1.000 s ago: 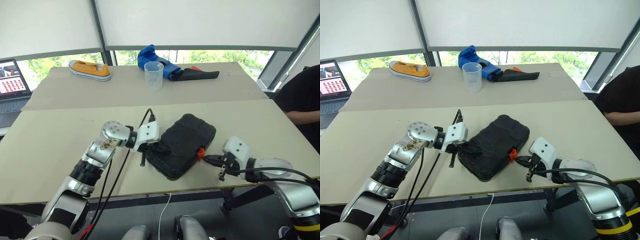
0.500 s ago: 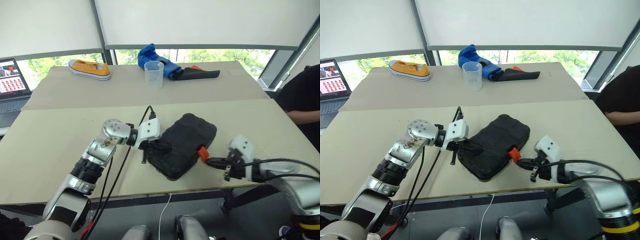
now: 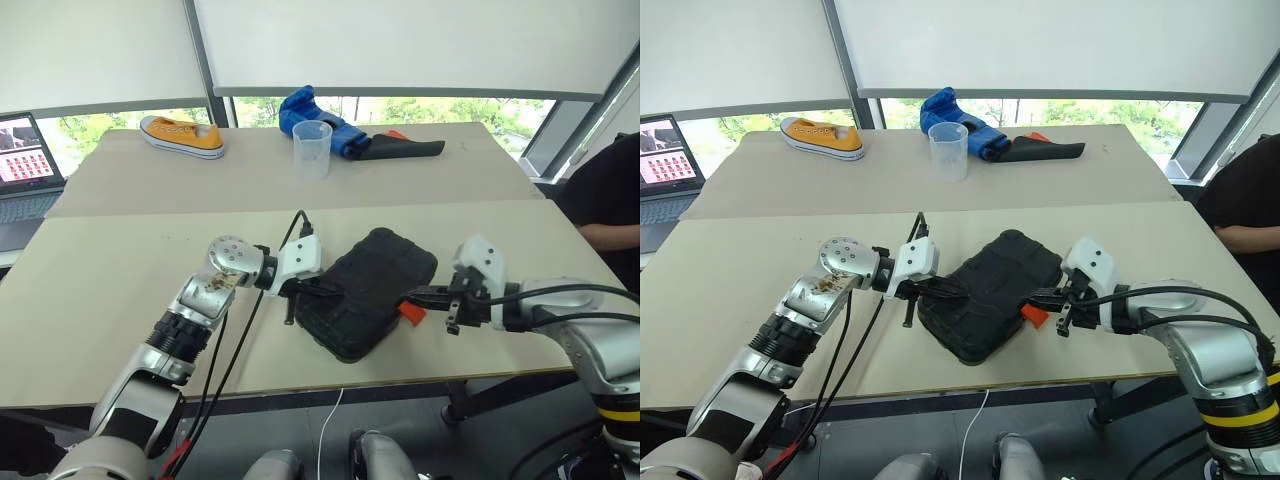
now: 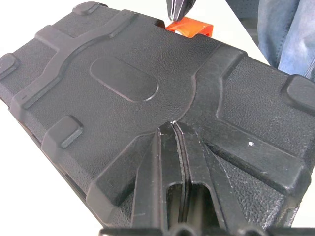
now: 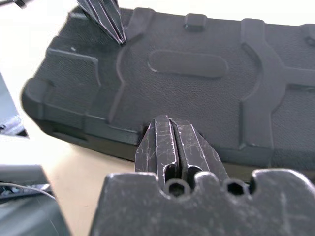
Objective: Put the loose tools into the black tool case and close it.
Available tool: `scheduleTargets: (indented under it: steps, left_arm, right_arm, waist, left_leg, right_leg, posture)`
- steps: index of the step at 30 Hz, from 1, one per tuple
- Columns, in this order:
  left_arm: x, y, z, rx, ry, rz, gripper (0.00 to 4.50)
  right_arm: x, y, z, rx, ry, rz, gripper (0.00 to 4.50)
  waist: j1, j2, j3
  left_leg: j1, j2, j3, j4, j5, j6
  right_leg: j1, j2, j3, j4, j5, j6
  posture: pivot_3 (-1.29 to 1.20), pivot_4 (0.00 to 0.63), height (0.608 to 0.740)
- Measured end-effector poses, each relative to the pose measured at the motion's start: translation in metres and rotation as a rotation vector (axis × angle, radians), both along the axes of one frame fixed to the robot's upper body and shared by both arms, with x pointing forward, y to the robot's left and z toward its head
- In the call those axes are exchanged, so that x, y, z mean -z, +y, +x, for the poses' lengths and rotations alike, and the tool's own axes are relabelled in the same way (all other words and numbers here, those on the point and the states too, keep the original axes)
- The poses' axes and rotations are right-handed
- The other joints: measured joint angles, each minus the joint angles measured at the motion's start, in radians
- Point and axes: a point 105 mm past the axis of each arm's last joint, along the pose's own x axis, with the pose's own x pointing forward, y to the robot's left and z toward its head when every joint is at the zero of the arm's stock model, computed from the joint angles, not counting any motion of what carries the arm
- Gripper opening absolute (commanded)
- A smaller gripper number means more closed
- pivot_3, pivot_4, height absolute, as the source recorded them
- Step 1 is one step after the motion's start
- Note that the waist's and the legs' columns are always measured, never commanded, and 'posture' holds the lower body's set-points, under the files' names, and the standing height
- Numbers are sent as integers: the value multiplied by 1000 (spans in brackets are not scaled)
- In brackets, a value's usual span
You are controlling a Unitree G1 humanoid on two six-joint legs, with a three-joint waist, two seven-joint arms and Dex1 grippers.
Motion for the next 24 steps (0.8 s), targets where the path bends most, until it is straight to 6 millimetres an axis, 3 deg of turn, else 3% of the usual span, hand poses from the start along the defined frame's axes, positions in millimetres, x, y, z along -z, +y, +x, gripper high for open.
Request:
scheduleTargets:
  steps: [9, 17, 24]
  left_arm:
    - [4, -2, -4, 32, -50, 18, 31]
    - [3, -1, -3, 35, -61, 16, 31]
    - [2, -1, -1, 37, -58, 15, 31]
  right_arm:
    - [3, -2, -2, -25, -39, -72, 0]
    - [38, -24, -28, -6, 123, -143, 0]
    - [39, -21, -27, 7, 112, -127, 0]
  waist:
    - [5, 0, -1]
    - [8, 1, -1]
    - [7, 0, -1]
  left_leg:
    - [2, 0, -1, 0, 0, 0]
    - [0, 0, -1, 0, 0, 0]
    - [0, 0, -1, 0, 0, 0]
  right_leg:
    - [2, 0, 0, -1, 0, 0]
    - [2, 0, 0, -4, 1, 2]
    - [2, 0, 0, -5, -1, 5]
  posture:
    - [0, 150, 724]
    - [0, 150, 724]
    - [0, 150, 724]
